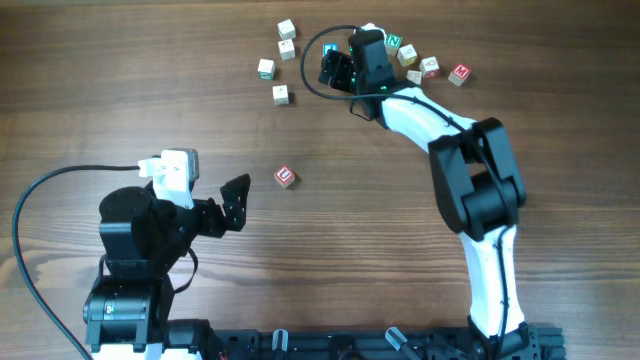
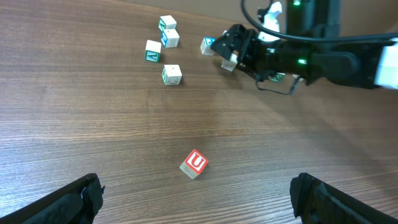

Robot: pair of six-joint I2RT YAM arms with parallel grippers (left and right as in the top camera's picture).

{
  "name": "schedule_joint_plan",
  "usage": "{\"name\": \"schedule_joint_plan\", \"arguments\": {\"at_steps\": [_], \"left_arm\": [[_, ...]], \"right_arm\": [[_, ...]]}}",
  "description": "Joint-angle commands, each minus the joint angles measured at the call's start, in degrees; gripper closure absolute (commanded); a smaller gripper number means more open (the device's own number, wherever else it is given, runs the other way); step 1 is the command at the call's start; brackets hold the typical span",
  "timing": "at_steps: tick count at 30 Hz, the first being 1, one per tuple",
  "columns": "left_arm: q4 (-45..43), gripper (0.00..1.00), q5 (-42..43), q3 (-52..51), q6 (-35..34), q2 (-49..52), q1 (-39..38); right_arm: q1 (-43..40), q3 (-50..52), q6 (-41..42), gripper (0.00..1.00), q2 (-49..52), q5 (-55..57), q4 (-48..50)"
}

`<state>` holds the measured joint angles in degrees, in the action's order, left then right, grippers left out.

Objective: Form a circle

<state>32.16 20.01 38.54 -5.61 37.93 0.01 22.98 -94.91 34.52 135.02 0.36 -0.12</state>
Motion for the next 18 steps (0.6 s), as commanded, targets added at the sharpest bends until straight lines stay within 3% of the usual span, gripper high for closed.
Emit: {"name": "schedule_joint_plan", "arguments": {"at_steps": [1,3,6,11,15,18], "left_arm": [[-0.1,0.0,-0.3,0.8,0.7,0.0,-0.2],[-0.1,0.0,-0.3,0.8,0.7,0.0,-0.2],[-0.1,0.0,-0.3,0.8,0.7,0.0,-0.2],[-0.1,0.0,-0.3,0.8,0.7,0.0,-0.2],[-0.1,0.0,-0.3,0.8,0.7,0.0,-0.2],[-0.1,0.0,-0.3,0.8,0.7,0.0,-0.2]], "right_arm": [[-0.6,-4.6,2.4,0.06,4.7,1.4,-0.4],[-0.9,-5.4,3.1,0.06,5.4,2.5,-0.3],[-0.9,-5.4,2.7,0.23,5.4,3.9,-1.2],[-0.9,-5.4,-1.9,0.69,5.4,3.4,-5.7],[-0.9,-5.4,-8.0,0.84,4.5,-0.5,-9.5],[-0.9,-5.4,-9.2,0.89,0.9,-0.5,-13.7]]}}
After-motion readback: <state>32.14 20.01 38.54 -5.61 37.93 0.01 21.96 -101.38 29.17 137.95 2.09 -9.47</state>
